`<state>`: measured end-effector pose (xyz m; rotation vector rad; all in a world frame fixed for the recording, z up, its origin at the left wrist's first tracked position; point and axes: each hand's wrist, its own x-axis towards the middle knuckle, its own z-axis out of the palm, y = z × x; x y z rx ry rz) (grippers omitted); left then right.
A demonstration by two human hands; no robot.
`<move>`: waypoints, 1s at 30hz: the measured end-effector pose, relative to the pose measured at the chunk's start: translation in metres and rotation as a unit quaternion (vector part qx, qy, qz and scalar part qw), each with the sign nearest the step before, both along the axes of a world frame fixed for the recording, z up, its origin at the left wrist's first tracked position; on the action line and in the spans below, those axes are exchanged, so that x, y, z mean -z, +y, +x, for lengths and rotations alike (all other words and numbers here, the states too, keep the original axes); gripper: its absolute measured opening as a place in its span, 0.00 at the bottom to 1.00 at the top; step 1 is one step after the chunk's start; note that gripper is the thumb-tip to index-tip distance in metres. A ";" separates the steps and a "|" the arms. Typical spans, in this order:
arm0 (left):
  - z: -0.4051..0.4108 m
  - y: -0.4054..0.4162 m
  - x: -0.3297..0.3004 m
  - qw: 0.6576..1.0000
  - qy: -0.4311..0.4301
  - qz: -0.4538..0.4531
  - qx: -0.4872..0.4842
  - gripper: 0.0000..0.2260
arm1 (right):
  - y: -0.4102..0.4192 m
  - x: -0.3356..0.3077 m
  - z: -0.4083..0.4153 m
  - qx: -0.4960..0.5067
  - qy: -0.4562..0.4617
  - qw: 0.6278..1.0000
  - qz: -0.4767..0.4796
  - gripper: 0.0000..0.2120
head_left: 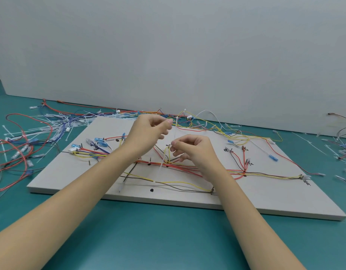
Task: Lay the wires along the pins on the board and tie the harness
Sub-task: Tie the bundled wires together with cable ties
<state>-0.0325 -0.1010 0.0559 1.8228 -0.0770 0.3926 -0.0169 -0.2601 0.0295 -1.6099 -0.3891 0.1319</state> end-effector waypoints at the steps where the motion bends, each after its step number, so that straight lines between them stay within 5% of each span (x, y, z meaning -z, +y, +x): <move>1: 0.000 -0.002 0.000 0.999 0.001 -0.041 0.023 0.10 | 0.000 -0.001 -0.001 -0.010 0.000 1.000 -0.005 0.04; 11: 0.000 0.001 0.002 0.978 0.016 -0.203 0.034 0.07 | 0.001 -0.003 -0.005 -0.055 0.024 0.998 0.019 0.03; 20: 0.004 0.000 0.007 0.979 0.044 -0.191 0.051 0.08 | -0.001 -0.003 -0.004 -0.051 0.013 0.998 -0.026 0.03; 23: 0.007 0.005 0.013 0.988 0.071 -0.128 0.043 0.09 | -0.002 -0.001 -0.001 -0.011 -0.014 0.999 -0.045 0.02; 28: 0.006 0.014 0.030 0.970 0.095 0.217 0.049 0.06 | 0.002 0.005 0.005 0.039 -0.067 0.995 -0.064 0.02; 30: 0.004 0.015 0.032 0.956 0.095 0.273 0.049 0.04 | 0.006 0.007 0.006 0.028 -0.066 0.995 -0.070 0.02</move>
